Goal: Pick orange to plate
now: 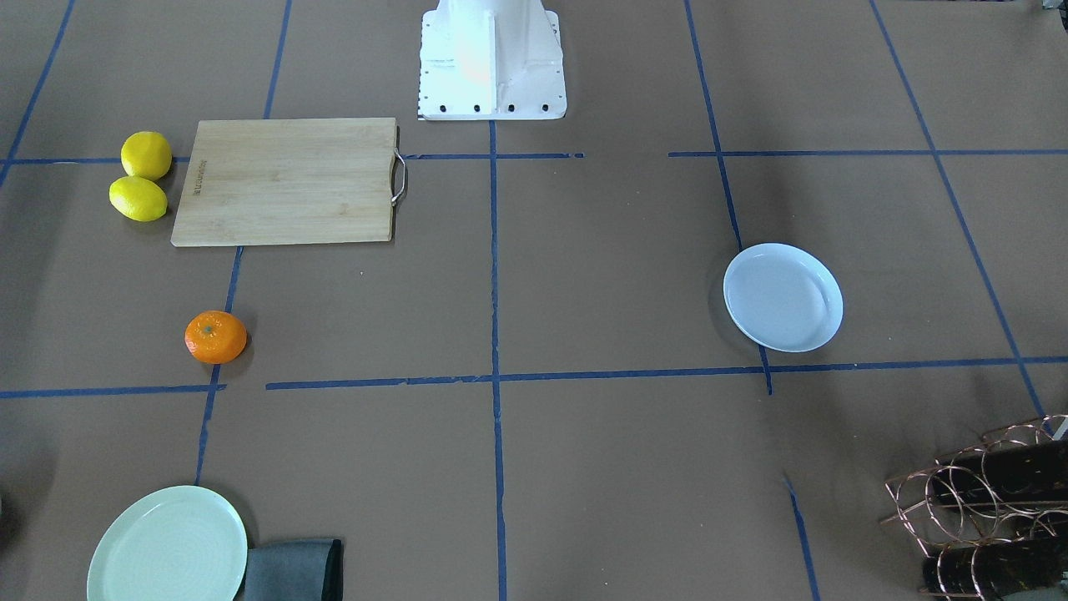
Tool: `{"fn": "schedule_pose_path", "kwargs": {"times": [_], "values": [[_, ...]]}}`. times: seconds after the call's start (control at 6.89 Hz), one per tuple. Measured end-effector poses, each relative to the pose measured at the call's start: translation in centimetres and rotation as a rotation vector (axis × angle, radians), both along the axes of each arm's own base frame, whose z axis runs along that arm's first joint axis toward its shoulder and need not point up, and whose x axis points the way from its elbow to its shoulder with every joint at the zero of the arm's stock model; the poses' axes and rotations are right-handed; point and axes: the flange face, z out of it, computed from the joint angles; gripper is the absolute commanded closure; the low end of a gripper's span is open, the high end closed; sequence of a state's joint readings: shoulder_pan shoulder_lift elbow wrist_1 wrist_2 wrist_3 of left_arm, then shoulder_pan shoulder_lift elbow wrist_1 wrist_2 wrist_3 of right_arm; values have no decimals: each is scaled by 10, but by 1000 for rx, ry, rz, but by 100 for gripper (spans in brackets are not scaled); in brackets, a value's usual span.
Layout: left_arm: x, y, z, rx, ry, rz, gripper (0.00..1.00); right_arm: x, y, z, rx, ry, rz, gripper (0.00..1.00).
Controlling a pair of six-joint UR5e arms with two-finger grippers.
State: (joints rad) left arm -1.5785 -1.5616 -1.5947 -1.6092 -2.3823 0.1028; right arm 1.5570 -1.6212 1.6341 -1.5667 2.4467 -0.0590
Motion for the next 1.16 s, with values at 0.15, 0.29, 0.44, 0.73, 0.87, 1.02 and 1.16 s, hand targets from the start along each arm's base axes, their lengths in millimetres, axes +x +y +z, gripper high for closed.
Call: {"fn": "schedule_pose_path", "kwargs": {"times": [0.15,0.29,0.44,0.73,0.87,1.02,1.16], "values": [[0,-1,-2,5,0,2,0,0,-1,-1,1,1,0,0],[0,-5,-10,23,0,4,0,0,-2,-2,3,2,1,0],[0,-11,-28,62,0,6,0,0,-3,-6,9,1,2,0],[24,-22,-61,132,14,51,0,-1,-9,-19,20,-4,15,0],[54,-29,-77,170,44,108,0,-2,-14,-27,24,-14,22,0],[70,-38,-89,204,65,138,0,-4,-30,-48,56,-24,26,0],[84,-45,-94,225,80,160,0,-5,-47,-69,88,-27,30,0]]}}
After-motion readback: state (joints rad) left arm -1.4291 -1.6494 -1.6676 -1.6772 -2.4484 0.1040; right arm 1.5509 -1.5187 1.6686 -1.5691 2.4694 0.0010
